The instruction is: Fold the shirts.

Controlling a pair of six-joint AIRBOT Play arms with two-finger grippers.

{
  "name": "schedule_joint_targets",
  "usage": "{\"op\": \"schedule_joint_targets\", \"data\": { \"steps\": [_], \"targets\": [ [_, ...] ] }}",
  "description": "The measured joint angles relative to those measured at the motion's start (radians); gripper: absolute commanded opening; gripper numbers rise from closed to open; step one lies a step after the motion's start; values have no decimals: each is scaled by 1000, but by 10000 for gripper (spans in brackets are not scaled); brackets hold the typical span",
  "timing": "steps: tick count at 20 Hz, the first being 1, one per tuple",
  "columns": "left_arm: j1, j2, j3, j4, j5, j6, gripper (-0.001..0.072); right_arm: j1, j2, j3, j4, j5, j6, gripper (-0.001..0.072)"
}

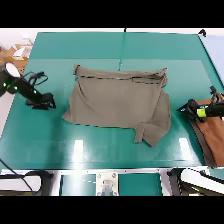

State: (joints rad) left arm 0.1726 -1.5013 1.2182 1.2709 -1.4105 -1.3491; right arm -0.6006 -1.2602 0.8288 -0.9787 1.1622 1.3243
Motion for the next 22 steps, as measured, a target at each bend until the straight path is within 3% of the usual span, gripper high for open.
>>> {"op": "schedule_joint_targets", "data": {
  "steps": [5, 10, 12, 14, 15, 22],
  "targets": [
    [27, -48, -100, -140, 87, 114, 477, 5, 14, -80, 1, -32, -18, 322],
    [32, -137, -118, -286, 95, 206, 464, 6, 16, -98, 2, -39, -22, 319],
    [32, -158, -122, -326, 116, 252, 231, 6, 16, -100, 2, -40, -23, 319],
    [32, -169, -124, -340, 117, 291, 223, 6, 16, -101, 2, -41, -23, 319],
    [32, -172, -124, -344, 111, 306, 20, 6, 16, -101, 2, -41, -23, 318],
    [33, -144, -124, -269, 45, 317, 19, 6, 6, -101, 2, -42, -24, 336]
  ]
}}
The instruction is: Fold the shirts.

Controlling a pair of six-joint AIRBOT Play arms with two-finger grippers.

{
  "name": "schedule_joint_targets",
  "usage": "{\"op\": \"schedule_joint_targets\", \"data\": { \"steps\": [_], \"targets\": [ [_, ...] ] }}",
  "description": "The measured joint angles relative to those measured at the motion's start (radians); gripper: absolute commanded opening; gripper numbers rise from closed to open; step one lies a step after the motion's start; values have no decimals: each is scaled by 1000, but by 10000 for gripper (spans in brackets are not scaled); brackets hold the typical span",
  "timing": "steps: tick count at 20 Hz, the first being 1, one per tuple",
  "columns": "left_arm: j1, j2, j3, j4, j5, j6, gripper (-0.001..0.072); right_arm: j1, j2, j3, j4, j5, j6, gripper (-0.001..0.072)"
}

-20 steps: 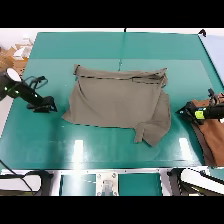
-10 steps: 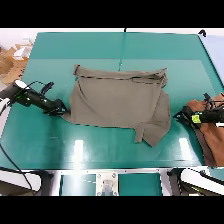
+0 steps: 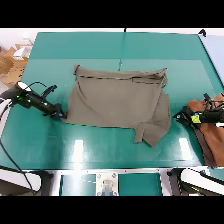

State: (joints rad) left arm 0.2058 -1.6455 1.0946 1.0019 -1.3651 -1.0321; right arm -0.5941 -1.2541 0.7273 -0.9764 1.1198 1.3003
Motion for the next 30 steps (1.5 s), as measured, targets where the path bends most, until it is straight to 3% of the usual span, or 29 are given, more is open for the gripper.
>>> {"op": "schedule_joint_targets", "data": {
  "steps": [6, 8, 13, 19, 25, 30],
  "targets": [
    [-1, 60, 0, -5, 27, -13, 19, 29, -114, 1, 70, 2, -28, 302],
    [-1, 64, 0, -22, 35, -13, 19, 54, -160, 2, 96, -12, -45, 12],
    [-1, 81, 45, -92, -12, -16, 18, 86, -173, 62, 173, 2, -106, 12],
    [-1, 281, 386, -208, -66, -30, 19, 91, 113, 465, 400, 79, -116, 13],
    [-1, 568, 835, -262, 99, -39, 19, 91, 379, 982, 465, -39, -73, 13],
    [-1, 753, 948, -144, 246, -66, 20, 91, 505, 1173, 420, -141, -6, 13]
  ]
}}
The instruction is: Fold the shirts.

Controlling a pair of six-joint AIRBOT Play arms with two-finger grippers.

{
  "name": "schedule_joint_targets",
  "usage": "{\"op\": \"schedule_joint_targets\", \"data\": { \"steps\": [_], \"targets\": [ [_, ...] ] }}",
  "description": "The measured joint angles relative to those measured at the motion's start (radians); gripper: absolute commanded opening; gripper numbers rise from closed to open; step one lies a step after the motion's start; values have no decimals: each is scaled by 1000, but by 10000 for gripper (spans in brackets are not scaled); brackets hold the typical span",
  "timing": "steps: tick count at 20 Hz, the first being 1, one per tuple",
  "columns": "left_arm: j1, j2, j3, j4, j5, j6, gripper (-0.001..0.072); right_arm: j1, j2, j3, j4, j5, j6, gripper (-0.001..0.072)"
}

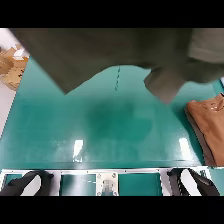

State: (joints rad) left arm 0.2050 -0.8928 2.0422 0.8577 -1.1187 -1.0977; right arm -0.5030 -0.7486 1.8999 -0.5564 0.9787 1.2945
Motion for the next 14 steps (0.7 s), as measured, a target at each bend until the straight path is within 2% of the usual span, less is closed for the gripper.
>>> {"op": "schedule_joint_targets", "data": {
  "steps": [4, 7, 10, 14],
  "targets": [
    [0, 39, -32, 130, -27, -62, 20, 1, 27, -22, -57, 30, 68, 13],
    [0, 37, -155, 169, -52, -90, 19, 1, 31, -200, -79, 49, 87, 13],
    [0, -6, -343, 169, -59, -100, 20, 19, 3, -473, -87, 13, 53, 12],
    [0, -167, -604, 80, 8, -66, 20, 92, -151, -788, -82, -149, -34, 13]
  ]
}}
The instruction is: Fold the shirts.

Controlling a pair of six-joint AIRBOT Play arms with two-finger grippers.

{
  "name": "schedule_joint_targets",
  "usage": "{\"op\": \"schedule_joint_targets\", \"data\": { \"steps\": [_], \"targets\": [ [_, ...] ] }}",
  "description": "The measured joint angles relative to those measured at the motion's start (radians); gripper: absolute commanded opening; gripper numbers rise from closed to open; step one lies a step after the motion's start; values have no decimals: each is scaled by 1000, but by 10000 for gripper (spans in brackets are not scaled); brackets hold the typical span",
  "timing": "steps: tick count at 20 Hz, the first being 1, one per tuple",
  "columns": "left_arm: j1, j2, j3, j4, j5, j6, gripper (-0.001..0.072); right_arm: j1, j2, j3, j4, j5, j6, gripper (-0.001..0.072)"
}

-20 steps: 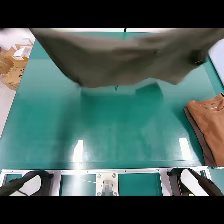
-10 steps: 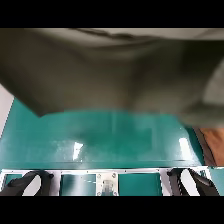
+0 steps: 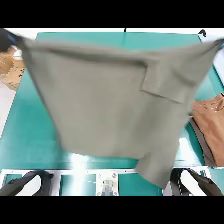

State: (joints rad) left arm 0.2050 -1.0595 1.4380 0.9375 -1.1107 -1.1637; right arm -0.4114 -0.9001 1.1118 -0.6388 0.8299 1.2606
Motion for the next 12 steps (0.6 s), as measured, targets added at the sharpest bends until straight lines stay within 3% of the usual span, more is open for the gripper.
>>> {"op": "schedule_joint_targets", "data": {
  "steps": [4, 9, 12],
  "targets": [
    [-1, -282, -130, -164, 105, 80, 19, 60, -325, -47, 57, -130, -92, 13],
    [-1, -544, -129, -393, 248, 158, 19, 81, -737, 219, 145, -126, -141, 13],
    [-2, -604, -89, -459, 319, 180, 19, 87, -871, 387, 161, -101, -126, 13]
  ]
}}
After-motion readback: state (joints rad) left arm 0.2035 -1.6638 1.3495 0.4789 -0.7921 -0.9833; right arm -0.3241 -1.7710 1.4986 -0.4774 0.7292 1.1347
